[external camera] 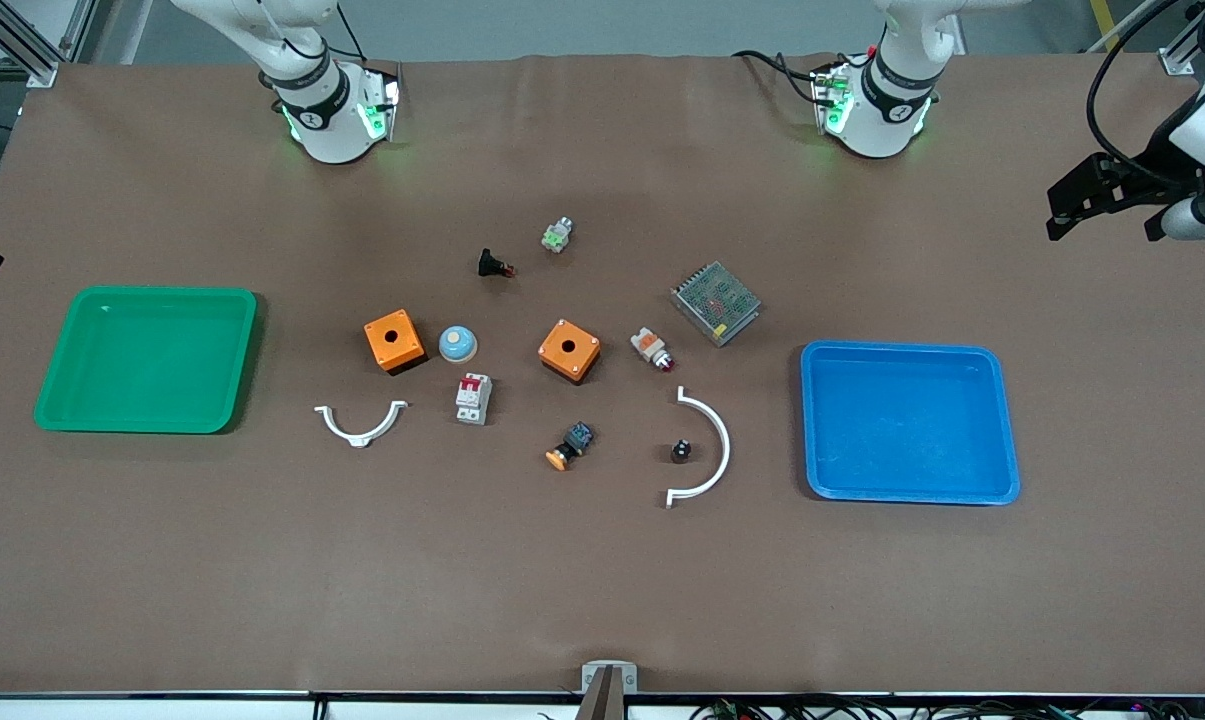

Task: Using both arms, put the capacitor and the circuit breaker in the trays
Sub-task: 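Move both grippers out from the rest pose toward the table parts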

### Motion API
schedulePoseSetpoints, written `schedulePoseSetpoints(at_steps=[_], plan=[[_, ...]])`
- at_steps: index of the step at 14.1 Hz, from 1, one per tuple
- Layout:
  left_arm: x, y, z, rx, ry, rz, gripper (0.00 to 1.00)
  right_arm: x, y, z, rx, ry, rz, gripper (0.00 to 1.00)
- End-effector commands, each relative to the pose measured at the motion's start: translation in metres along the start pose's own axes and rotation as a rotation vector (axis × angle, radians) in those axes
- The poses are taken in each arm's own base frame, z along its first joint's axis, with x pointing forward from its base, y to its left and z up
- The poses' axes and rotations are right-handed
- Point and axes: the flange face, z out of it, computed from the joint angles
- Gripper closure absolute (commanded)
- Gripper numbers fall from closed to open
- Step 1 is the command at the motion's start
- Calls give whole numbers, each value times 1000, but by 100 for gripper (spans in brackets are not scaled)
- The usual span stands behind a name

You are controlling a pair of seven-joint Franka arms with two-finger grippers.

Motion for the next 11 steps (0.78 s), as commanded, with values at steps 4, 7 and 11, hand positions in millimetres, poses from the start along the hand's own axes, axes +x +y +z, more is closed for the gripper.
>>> schedulePoseSetpoints(at_steps=[4,7,11], plan=[[6,-1,-4,-13,6,11,0,1,-1,-2,6,-8,-5,0],[30,12,21,-27,-35,30,0,1,-36,8,9,-32,-51,0],[60,60,76,-32,-78,46,0,-6,-130,40,2,-97,-23,0]])
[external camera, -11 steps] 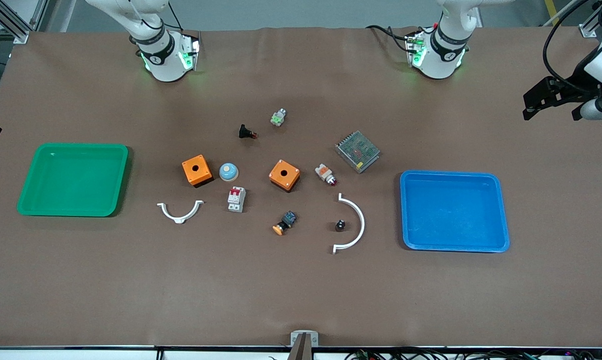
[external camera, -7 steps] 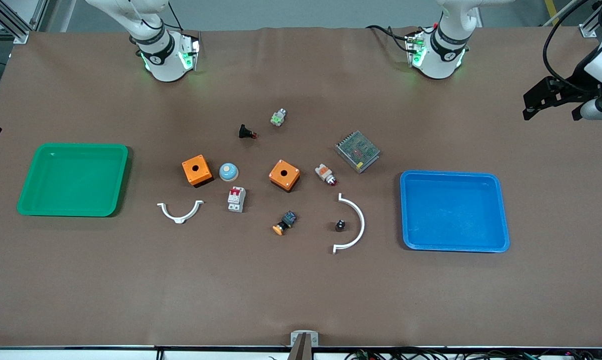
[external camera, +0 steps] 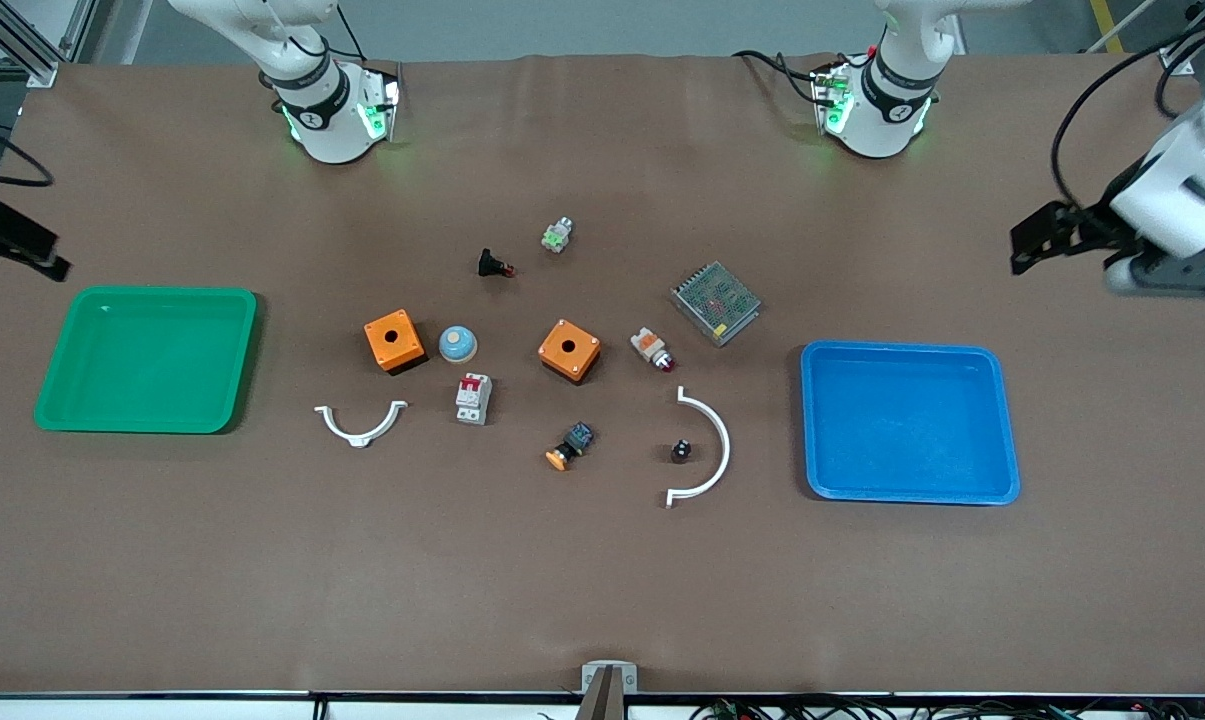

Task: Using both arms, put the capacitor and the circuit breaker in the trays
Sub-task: 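Move both grippers out from the rest pose toward the table parts, then reach the right gripper to the breaker while the left gripper reaches the capacitor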

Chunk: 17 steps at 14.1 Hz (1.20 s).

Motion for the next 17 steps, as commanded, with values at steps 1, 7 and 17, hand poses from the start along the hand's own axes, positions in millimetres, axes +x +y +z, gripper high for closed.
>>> schedulePoseSetpoints(at_steps=[1,7,17], plan=[[31,41,31,-19,5,-21,0,-2,-80,35,-13,-63,13,0],[81,160,153,-56,-2,-120,0,11,-230,189,17,-143,5,0],[115,313,319,-81,134,-289,12,5,-282,385,62,-118,-6,0]])
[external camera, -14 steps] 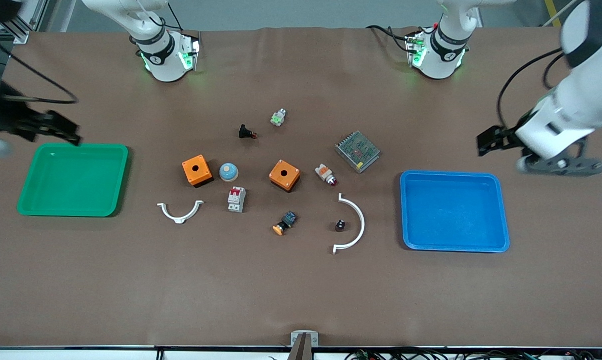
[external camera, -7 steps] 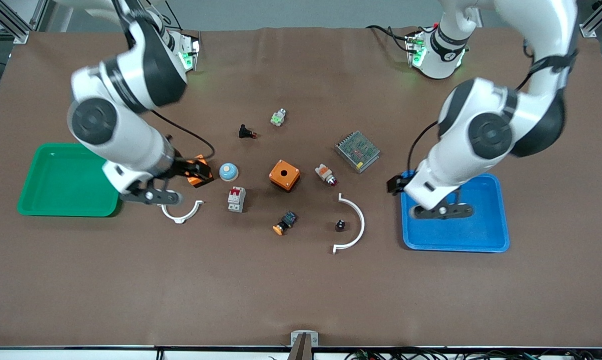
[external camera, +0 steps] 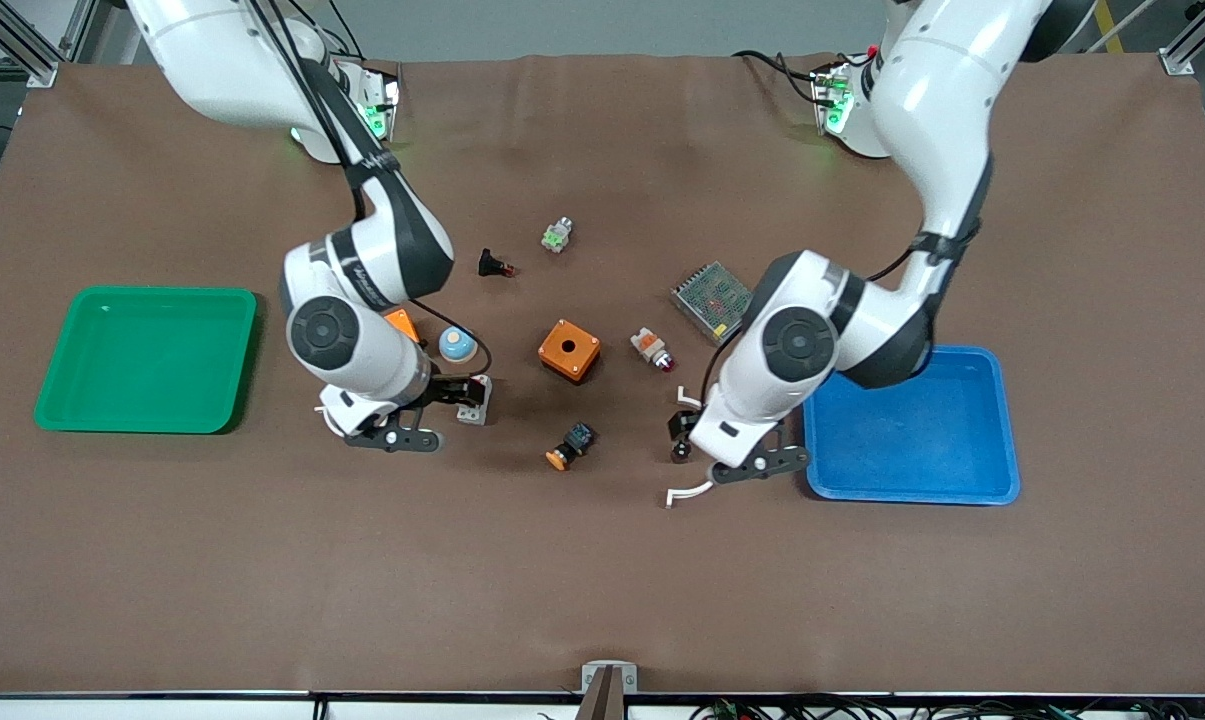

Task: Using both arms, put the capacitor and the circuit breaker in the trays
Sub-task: 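Reach the right gripper to the breaker while the left gripper reaches the capacitor, then close the right gripper on the breaker while the left gripper grasps the capacitor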

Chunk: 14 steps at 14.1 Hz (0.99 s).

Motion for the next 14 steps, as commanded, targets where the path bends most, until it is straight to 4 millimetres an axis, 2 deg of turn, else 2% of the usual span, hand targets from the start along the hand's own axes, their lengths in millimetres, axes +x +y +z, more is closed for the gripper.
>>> schedulePoseSetpoints(at_steps=[1,4,6,9,10,13,14], plan=[[-8,24,32,35,76,10,14,-3,2,27,1,-12,18,0],[-13,26,63,53,87,9,19,-10,1,57,-2,-6,14,0],[-19,29,81,57,85,12,24,-16,-6,62,-4,-9,1,0],[-16,25,92,61,90,16,29,-24,-17,65,-10,-17,1,0],[-16,24,95,59,93,17,31,-27,-21,65,-12,-19,1,3],[-16,24,100,51,99,12,38,-27,-22,65,-14,-21,-3,45],[-16,23,101,52,97,10,42,-27,-22,65,-14,-21,-3,54]])
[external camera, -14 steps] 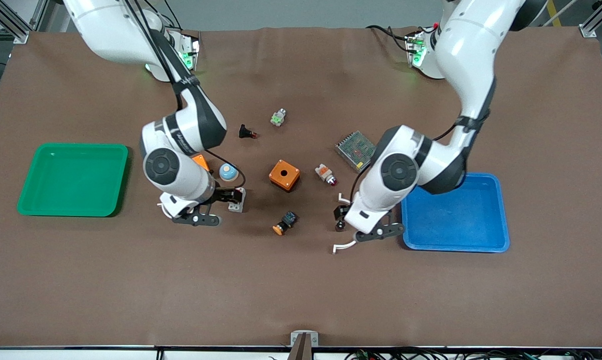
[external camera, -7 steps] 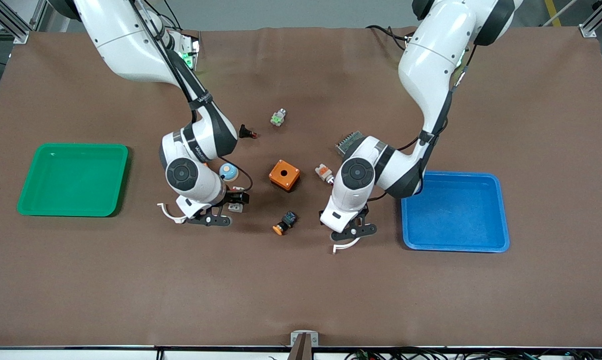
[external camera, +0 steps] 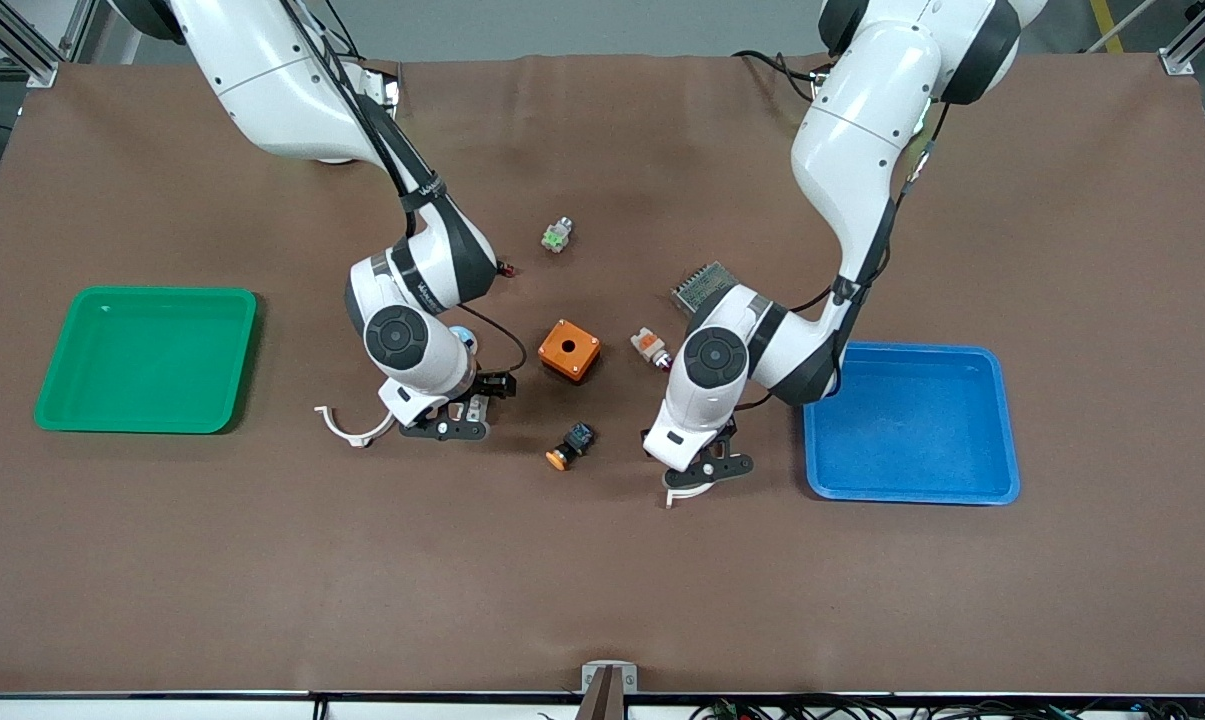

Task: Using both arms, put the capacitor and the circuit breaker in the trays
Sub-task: 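Close the right gripper on the breaker while the left gripper grasps the capacitor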

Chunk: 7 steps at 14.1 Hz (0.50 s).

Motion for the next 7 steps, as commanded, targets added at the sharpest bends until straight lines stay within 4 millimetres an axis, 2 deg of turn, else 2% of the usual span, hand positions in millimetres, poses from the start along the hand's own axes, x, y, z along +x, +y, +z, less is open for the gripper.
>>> schedulePoseSetpoints(at_steps=[1,2,3,4,5,7], plan=[[3,5,2,5,27,-5,50,-2,3,-4,7,-5,23,64],[3,5,1,5,30,6,63,-1,6,-3,4,-11,26,71],[2,6,1,8,33,15,90,0,11,-4,-1,-22,25,78],[5,6,-6,5,43,18,100,3,17,-7,-4,-29,29,83],[9,4,-14,2,52,26,100,7,24,-14,-7,-35,37,84],[20,1,-38,-9,72,16,100,19,42,-53,-16,-58,62,85]])
